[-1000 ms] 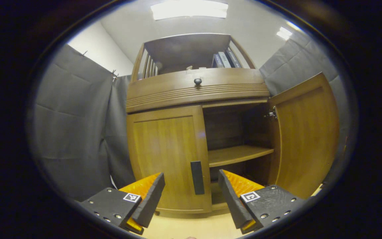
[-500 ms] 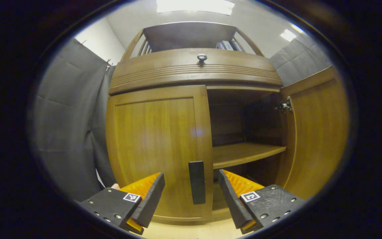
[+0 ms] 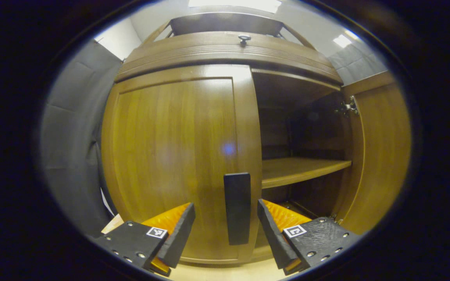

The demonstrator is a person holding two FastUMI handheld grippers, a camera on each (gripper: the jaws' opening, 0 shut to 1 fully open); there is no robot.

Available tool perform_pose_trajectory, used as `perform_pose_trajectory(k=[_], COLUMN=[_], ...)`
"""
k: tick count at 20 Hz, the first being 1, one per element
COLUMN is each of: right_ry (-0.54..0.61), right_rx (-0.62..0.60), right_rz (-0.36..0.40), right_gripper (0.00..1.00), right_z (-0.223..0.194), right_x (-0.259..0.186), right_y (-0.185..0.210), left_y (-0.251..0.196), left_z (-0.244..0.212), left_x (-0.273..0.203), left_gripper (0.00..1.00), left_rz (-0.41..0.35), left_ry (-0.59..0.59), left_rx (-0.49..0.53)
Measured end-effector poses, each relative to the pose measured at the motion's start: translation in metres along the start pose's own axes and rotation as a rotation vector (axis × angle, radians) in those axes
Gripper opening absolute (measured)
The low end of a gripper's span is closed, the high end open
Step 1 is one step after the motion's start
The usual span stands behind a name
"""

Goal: Open the right door of the double-door shoe cabinet with the right hand, and open the left door with the left hand.

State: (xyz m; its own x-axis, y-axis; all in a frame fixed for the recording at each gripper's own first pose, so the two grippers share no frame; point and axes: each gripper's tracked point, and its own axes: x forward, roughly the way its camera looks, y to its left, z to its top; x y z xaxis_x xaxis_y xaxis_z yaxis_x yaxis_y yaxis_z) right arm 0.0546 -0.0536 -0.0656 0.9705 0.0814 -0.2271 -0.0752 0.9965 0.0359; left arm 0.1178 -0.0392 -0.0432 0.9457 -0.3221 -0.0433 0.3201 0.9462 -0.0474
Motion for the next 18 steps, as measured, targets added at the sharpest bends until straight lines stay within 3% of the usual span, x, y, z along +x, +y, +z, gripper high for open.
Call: perform_pose_trajectory(k=[2, 5, 6, 9, 14, 18], right_ry=[0.003, 0.007, 0.008, 0.01, 0.02, 0.004], right_rx=[-0.001, -0.002, -0.002, -0.004, 0.02, 0.016], right_rz=[-0.017, -0.04, -0.047, -0.072, -0.081, -0.063], right_gripper=[0.93, 0.96, 0.96, 0.96, 0.93, 0.96], right_z=[-0.002, -0.003, -0.004, -0.007, -0.015, -0.011], right_x=[0.002, 0.003, 0.002, 0.001, -0.004, -0.017], right_y=[0.002, 0.006, 0.007, 0.009, 0.013, 0.015], left_y=[-0.002, -0.007, -0.011, -0.02, -0.018, -0.015], left_z=[-0.002, -0.005, -0.007, 0.0, -0.006, 0.0], left_x=[0.001, 0.005, 0.009, 0.013, 0.009, 0.004], left_gripper=[0.74, 0.57, 0.63, 0.3, 0.22, 0.22], left_rz=[-0.013, -0.029, -0.061, -0.053, -0.028, -0.015], left_ry=[0.0, 0.001, -0.002, -0.017, 0.029, 0.03], left_rx=[-0.007, -0.018, -0.031, -0.011, -0.059, -0.059])
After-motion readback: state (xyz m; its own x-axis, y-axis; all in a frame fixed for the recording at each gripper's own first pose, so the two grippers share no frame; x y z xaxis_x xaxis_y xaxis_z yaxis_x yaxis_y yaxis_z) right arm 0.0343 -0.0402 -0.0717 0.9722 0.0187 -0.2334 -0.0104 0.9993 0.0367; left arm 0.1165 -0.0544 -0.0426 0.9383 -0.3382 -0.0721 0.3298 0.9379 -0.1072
